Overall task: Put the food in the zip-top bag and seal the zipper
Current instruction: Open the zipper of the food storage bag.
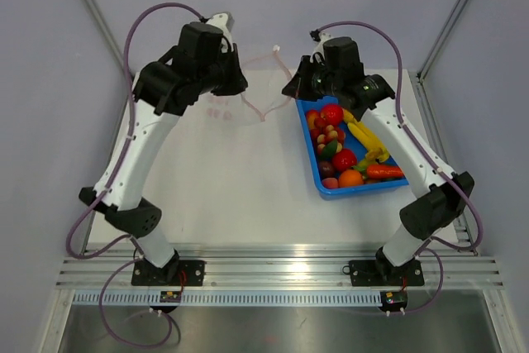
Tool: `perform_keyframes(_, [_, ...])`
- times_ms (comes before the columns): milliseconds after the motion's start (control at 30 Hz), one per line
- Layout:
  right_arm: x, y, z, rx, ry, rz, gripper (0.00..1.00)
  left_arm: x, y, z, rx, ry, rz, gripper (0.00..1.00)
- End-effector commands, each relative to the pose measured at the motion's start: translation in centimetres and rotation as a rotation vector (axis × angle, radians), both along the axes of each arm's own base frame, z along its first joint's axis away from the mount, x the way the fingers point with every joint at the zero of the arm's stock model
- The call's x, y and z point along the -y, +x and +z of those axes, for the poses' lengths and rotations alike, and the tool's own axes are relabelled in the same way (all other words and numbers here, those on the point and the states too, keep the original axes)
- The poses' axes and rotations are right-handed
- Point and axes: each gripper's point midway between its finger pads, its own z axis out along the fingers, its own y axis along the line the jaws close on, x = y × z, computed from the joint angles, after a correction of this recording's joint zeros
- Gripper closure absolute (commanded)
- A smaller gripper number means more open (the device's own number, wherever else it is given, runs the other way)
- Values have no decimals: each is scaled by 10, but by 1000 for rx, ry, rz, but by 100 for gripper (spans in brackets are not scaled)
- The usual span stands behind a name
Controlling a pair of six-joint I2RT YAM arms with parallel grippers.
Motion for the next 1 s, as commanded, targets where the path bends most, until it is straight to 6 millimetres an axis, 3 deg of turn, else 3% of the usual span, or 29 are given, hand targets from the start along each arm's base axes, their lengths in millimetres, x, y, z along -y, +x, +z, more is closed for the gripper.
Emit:
perform_keyframes(0, [15,1,-21,-36,-43,-22,100,-3,-7,-55,-113,115,-27,100])
perform_keyframes(33, [21,3,-48,-92,-62,-29,100,2,-4,-76,-157,131,-35,100])
perform_keyframes(67, [25,3,-62,-124,-68,-31,100,7,-7,-103,-222,154,-56,100])
perform_keyframes(133, [43,6,-94,-195,-122,-69,100,19,-7,-126,-274,173,-85,100])
perform_keyframes(267, [57,2,-113,-240,-166,-63,100,37,-8,-142,-296,178,-124,100])
perform_keyframes(500, [68,2,-110,-229,-203,-101,96,59,-1,-135,-279,102,-160,100])
perform_keyframes(633, [68,-3,-101,-213,-184,-105,63,60,4,-134,-260,102,-136,100])
perform_keyframes(667, [69,-6,-98,-207,-179,-102,50,59,5,-135,-256,112,-127,100])
perform_keyframes(800, [70,-17,-78,-167,-140,-100,37,57,6,-140,-265,161,-106,100])
perform_keyframes(967, [84,-26,-46,-83,-131,-150,33,62,7,-150,-292,190,-97,100])
